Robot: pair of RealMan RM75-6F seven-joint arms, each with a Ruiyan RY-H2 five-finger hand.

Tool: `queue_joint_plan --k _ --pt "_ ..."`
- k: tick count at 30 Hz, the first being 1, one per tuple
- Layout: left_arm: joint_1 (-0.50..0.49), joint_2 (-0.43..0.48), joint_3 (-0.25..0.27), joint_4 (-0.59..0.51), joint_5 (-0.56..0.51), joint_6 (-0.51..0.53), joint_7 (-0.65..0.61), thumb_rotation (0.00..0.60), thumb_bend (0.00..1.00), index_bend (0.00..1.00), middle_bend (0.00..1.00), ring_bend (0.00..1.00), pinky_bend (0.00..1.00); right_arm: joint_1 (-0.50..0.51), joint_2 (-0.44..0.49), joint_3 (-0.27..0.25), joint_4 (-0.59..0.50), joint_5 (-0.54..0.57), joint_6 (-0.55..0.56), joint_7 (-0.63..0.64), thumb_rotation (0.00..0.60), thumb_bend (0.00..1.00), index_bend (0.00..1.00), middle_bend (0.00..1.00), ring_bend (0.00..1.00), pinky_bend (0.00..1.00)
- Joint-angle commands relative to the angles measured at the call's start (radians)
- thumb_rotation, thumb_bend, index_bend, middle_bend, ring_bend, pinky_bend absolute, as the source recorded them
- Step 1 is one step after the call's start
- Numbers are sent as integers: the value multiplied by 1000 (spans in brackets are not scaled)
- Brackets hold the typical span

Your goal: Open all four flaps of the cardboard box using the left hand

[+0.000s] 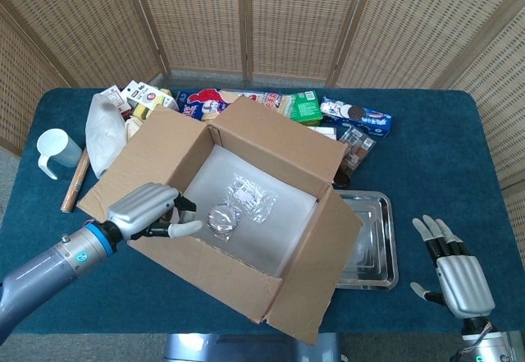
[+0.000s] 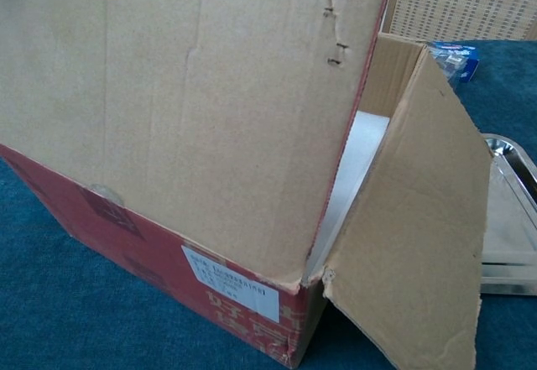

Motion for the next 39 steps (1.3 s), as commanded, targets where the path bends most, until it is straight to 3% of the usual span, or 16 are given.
queue_joint_plan --k 1,19,27,39 --pt "3 25 -18 -11 24 -33 -45 0 0 659 686 481 556 0 0 0 0 0 0 1 600 0 0 0 0 211" --pt "72 138 -89 -61 172 -23 -227 0 0 657 660 484 557 2 -2 -1 1 0 -3 -2 600 0 0 0 0 210" --pt "97 185 -116 -80 285 -51 -413 0 0 656 657 484 557 4 -7 -2 2 3 -9 -11 600 0 0 0 0 215" --pt "77 223 -78 -68 534 -101 -694 0 0 652 649 484 558 5 -8 -3 2 3 -10 -12 600 0 0 0 0 218"
